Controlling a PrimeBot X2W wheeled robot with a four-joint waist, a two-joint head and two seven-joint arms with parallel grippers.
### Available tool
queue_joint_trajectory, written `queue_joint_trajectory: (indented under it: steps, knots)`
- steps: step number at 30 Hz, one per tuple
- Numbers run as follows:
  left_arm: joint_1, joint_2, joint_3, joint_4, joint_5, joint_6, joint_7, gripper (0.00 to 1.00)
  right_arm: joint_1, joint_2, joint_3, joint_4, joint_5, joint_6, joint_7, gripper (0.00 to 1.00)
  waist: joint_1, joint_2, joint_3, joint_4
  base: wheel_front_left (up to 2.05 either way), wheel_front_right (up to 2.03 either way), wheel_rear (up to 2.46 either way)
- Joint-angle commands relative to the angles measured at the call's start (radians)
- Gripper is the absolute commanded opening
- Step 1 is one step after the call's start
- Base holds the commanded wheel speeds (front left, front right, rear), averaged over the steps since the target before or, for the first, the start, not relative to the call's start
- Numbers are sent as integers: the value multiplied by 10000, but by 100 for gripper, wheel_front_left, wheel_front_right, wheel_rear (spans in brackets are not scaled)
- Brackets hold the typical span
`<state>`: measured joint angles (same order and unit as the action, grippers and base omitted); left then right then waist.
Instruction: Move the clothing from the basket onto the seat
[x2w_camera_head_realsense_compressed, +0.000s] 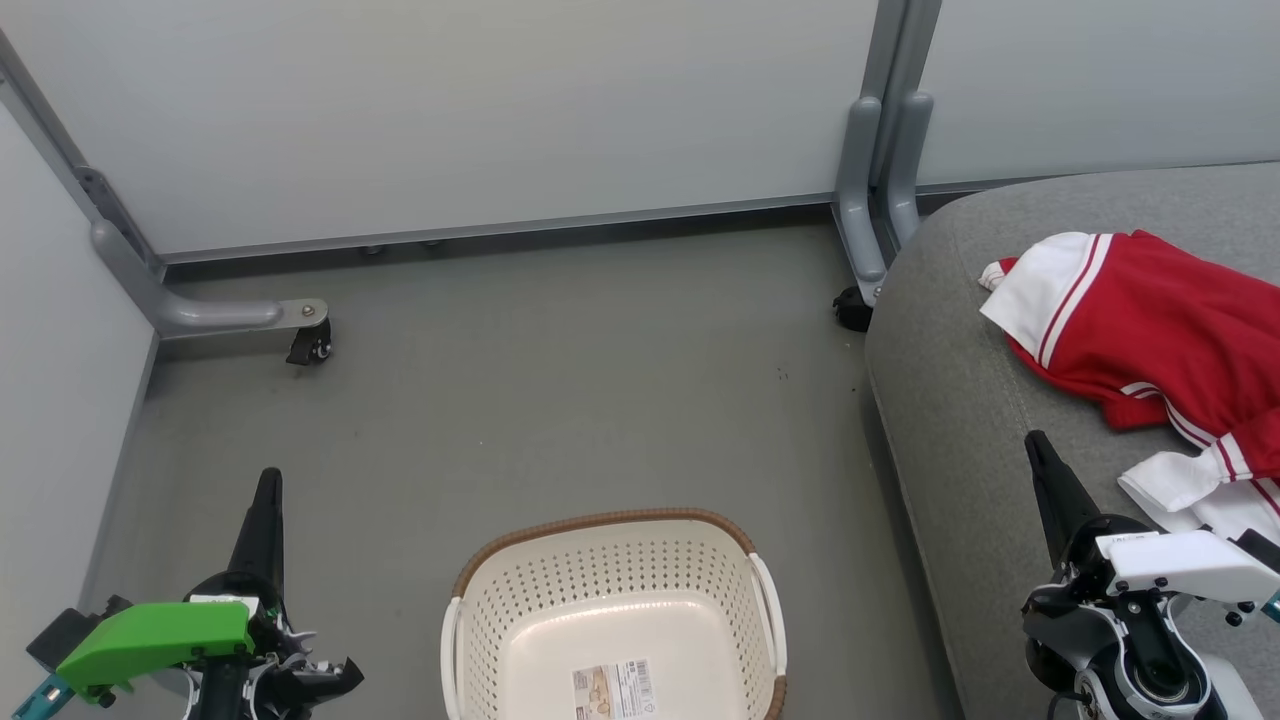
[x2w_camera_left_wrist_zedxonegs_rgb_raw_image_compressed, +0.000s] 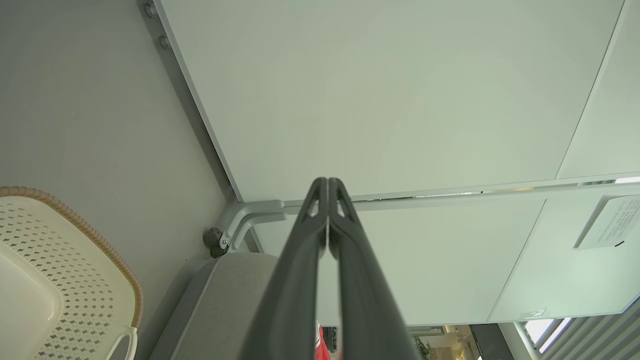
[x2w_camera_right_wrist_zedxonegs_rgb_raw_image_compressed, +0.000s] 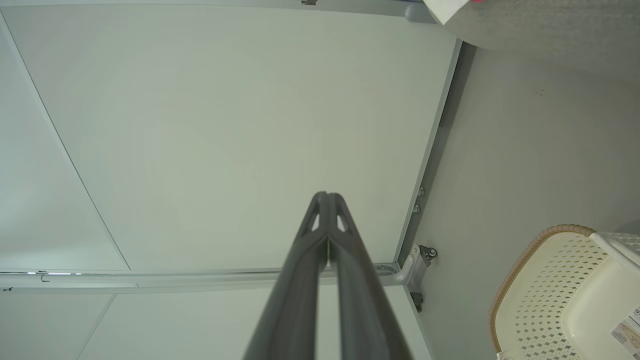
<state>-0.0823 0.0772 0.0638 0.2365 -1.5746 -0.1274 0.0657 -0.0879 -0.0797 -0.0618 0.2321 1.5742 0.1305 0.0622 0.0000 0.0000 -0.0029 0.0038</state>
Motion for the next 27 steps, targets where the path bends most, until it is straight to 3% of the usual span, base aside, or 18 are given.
queue_joint_trajectory:
  steps: [1, 9, 27]
  knots:
    - [-216, 23, 66, 36, -229, -54, 63, 0, -139, -17, -63, 48, 220, 4, 80, 0, 0, 0, 10, -6, 0, 0, 0]
    - [-340, 2, 171, 86, -734, -57, 222, 0, -247, 2, -143, 130, 755, 4, 235, 0, 0, 0, 59, -37, 0, 0, 0]
    - [-324, -62, 224, 87, -615, -56, 266, 0, -221, 66, -218, 130, 627, 4, 297, 0, 0, 0, 61, -38, 0, 0, 0]
